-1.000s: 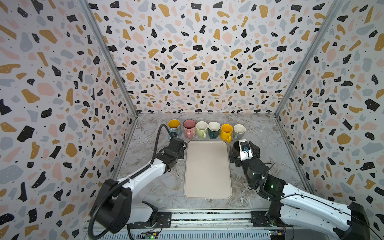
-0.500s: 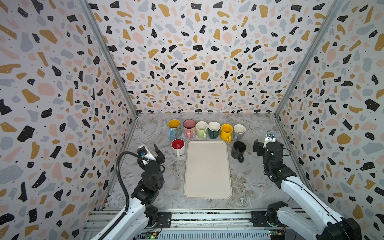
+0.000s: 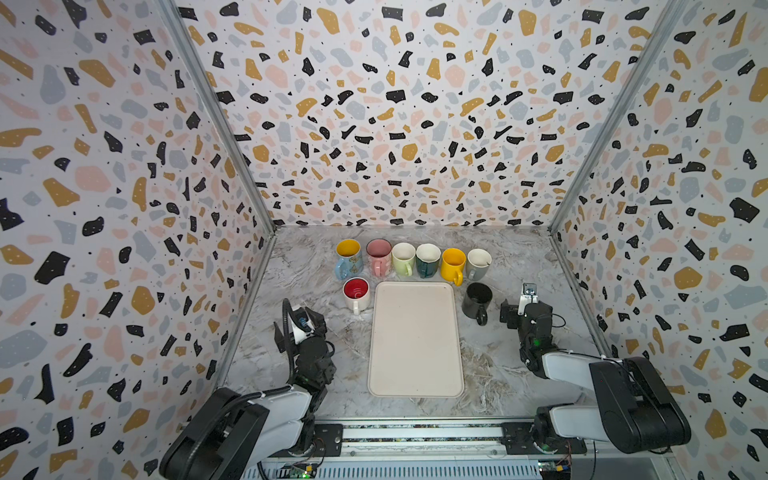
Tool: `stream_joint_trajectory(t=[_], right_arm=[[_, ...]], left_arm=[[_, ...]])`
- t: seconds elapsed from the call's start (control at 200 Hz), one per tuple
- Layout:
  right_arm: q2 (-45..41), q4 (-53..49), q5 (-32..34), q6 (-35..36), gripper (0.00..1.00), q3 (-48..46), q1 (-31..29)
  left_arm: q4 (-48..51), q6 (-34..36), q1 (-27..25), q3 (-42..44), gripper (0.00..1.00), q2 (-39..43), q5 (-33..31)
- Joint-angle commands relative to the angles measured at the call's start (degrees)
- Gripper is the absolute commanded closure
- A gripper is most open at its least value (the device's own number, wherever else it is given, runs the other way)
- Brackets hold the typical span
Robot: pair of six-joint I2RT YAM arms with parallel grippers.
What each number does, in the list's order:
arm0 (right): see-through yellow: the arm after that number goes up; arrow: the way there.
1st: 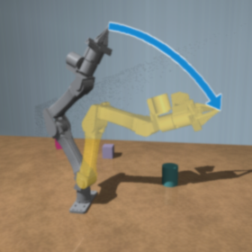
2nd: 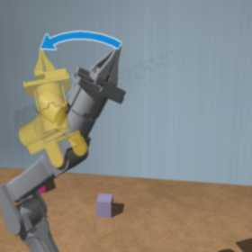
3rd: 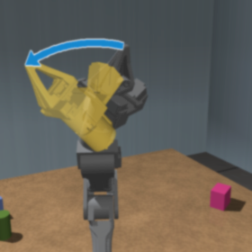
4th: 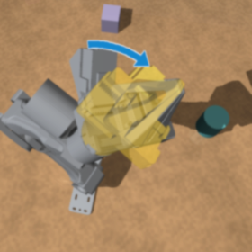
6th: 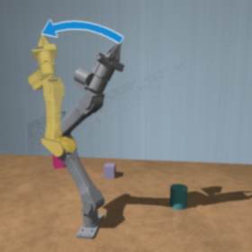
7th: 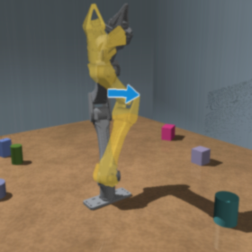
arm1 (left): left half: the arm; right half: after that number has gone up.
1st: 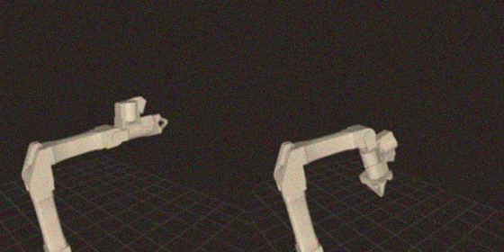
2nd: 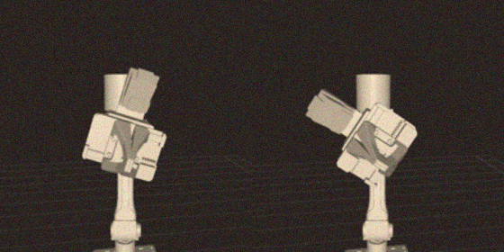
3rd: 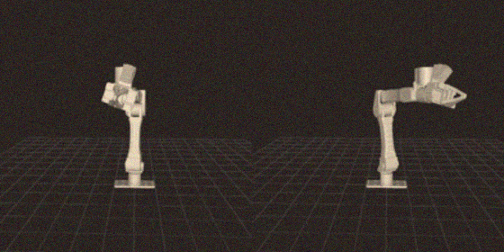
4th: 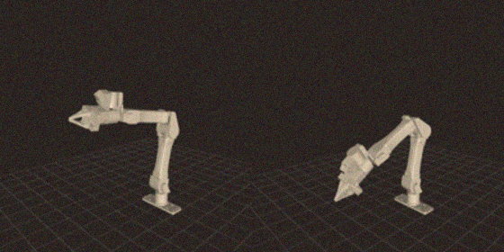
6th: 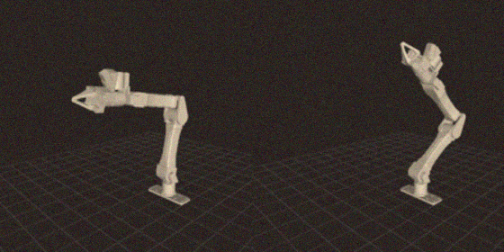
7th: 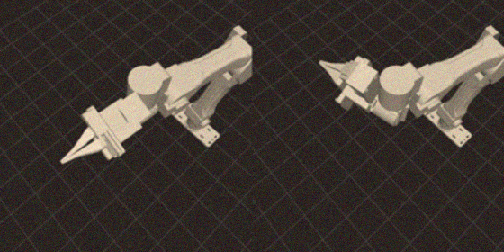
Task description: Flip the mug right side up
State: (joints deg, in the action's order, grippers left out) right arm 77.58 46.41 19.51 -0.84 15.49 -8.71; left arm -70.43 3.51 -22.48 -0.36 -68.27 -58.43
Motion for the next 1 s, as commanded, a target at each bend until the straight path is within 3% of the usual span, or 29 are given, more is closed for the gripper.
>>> stream_joint_trajectory(t=[0.0,0.065,0.245,0.34,0.425,0.476,0.636,0.756,0.791,0.996], right_arm=[[1.37,7.87,-2.11,1.38,0.01,2.05,0.81],[2.44,7.27,-3.36,0.92,0.01,3.02,1.30],[2.55,8.30,-7.58,1.40,0.01,2.92,1.59],[4.11,20.96,-11.05,1.72,0.01,-3.02,1.83],[8.52,29.13,-10.80,2.00,0.01,-5.04,1.81],[7.90,26.54,-11.97,1.24,0.01,-4.39,2.36],[7.98,25.50,-13.05,0.79,0.01,-3.79,3.15],[7.93,25.84,-12.92,0.84,0.01,-3.97,3.09],[7.96,25.93,-12.92,0.84,0.01,-3.99,3.13],[7.92,25.92,-12.92,0.84,0.01,-4.06,3.13]], left_arm=[[-12.10,1.49,1.72,0.33,0.12,-3.27,3.46],[-12.18,0.82,3.28,-0.61,0.12,-5.53,7.44],[-18.41,-0.26,5.40,-0.22,0.12,-11.60,10.45],[-15.82,-1.61,7.64,0.09,0.12,-10.35,16.29],[-19.18,-1.09,8.68,-0.88,0.13,-14.78,18.42],[-19.01,-0.70,8.69,-1.74,0.12,-15.80,18.62],[-3.03,-5.28,12.25,-8.31,0.12,-13.85,19.60],[-0.71,-6.94,14.31,-8.83,0.10,-13.09,22.31],[-1.35,-6.93,14.31,-8.69,0.00,-13.33,22.23],[-1.02,-6.86,14.32,-8.77,0.00,-13.21,22.31]])
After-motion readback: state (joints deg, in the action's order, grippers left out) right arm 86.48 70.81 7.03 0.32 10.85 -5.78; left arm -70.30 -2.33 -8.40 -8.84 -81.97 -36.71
